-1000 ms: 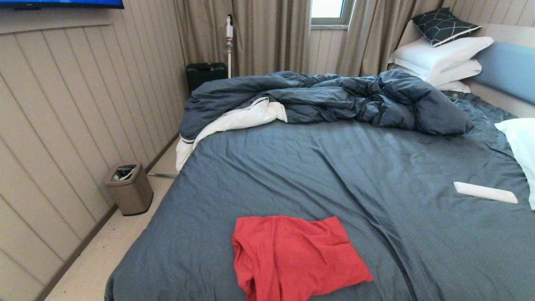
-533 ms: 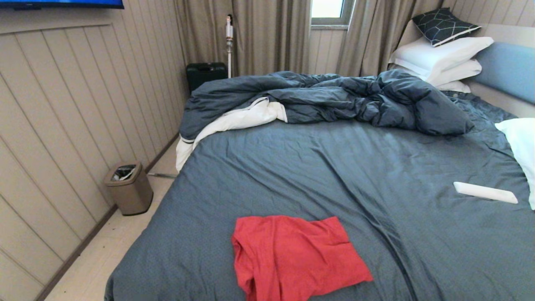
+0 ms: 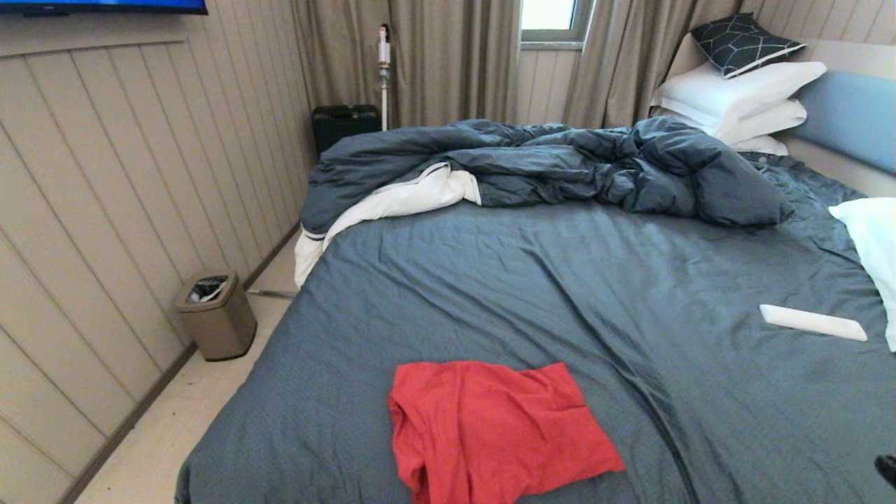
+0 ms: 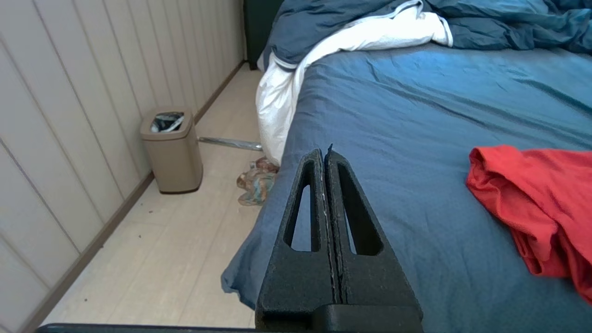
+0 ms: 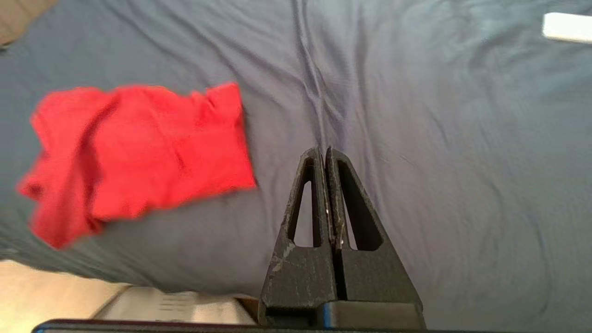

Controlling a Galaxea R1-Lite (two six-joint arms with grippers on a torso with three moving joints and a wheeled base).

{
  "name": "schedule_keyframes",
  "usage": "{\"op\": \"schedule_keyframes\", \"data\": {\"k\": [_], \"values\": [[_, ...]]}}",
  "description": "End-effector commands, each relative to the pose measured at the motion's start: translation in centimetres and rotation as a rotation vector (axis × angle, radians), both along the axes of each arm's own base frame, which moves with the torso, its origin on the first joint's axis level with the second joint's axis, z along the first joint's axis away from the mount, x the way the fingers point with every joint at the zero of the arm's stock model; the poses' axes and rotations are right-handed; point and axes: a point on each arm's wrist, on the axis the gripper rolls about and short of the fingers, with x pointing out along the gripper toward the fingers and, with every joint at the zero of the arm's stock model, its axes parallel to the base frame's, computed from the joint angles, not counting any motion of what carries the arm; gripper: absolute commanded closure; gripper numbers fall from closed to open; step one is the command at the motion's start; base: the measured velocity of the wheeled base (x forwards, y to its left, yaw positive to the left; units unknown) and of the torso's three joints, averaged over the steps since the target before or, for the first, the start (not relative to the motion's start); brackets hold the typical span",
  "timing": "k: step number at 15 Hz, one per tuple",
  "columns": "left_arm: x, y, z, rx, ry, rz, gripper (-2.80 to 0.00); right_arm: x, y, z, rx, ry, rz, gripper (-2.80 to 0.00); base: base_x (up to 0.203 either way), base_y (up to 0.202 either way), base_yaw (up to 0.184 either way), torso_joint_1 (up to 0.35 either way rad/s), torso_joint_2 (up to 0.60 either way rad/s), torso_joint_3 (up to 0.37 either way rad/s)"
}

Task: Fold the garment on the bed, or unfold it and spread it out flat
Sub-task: Unford the red T-shirt

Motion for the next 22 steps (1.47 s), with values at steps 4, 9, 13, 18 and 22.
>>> {"op": "schedule_keyframes", "data": {"k": [4, 9, 13, 18, 22], "values": [[0.0, 0.0, 0.0, -0.001, 0.000, 0.002, 0.00, 10.1, 0.5, 3.8, 0.024, 0.225, 0.029, 0.00, 0.000, 0.000, 0.000, 0.000, 0.00, 0.000], [0.0, 0.0, 0.0, -0.001, 0.000, 0.001, 0.00, 19.1, 5.0, 3.6, -0.011, 0.434, 0.118, 0.00, 0.000, 0.000, 0.000, 0.000, 0.00, 0.000], [0.0, 0.0, 0.0, -0.001, 0.000, 0.002, 0.00, 22.1, 11.8, 3.4, -0.061, 0.540, 0.285, 0.00, 0.000, 0.000, 0.000, 0.000, 0.00, 0.000], [0.0, 0.0, 0.0, -0.001, 0.000, 0.002, 0.00, 22.7, 18.6, 1.1, -0.159, 0.651, 0.446, 0.00, 0.000, 0.000, 0.000, 0.000, 0.00, 0.000], [0.0, 0.0, 0.0, -0.001, 0.000, 0.000, 0.00, 22.4, 22.4, -0.5, -0.229, 0.668, 0.496, -2.80, 0.000, 0.000, 0.000, 0.000, 0.00, 0.000]]}}
